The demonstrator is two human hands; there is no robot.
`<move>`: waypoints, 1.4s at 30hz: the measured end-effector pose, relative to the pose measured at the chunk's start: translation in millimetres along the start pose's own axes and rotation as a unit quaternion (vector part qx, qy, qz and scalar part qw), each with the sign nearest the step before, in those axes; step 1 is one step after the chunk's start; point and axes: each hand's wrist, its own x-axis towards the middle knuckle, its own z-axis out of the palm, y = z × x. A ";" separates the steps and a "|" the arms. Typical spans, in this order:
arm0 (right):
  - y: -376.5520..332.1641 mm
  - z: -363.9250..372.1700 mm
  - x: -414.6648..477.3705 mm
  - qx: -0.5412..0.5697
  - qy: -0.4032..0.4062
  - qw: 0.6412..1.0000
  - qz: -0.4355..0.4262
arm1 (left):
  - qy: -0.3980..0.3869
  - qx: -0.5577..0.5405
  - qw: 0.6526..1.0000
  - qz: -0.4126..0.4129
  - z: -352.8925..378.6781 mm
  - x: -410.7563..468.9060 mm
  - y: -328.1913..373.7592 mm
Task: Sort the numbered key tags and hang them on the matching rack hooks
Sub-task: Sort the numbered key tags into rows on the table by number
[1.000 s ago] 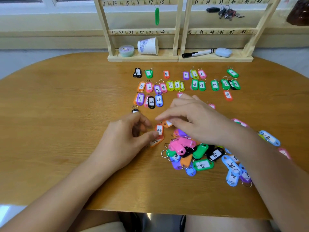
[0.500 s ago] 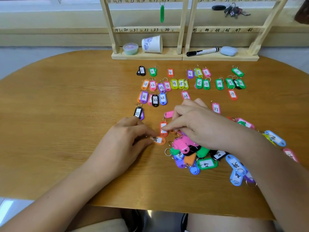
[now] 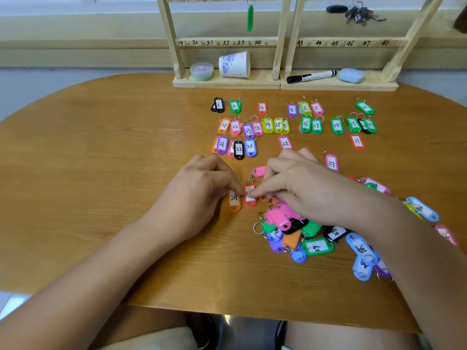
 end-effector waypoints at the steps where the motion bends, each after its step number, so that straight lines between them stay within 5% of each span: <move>1: 0.1 0.0 0.1 0.001 0.001 1.000 -0.001 | 0.003 0.000 1.000 0.001 -0.2 0.4 -0.8; 8: 3.0 3.1 1.0 0.008 0.016 1.000 -0.016 | -0.008 0.036 0.999 -0.006 -6.6 3.9 -1.8; 16: 7.3 4.6 2.8 0.054 0.060 0.997 0.016 | -0.048 0.022 0.990 -0.128 -20.4 4.6 8.9; 25: 13.2 -5.2 2.9 0.417 0.142 0.895 0.072 | -0.075 0.035 0.975 -0.209 -15.5 5.5 24.5; 42: 28.6 -11.3 2.3 0.489 0.149 0.855 0.088 | -0.080 -0.044 0.963 -0.252 -27.1 11.0 21.8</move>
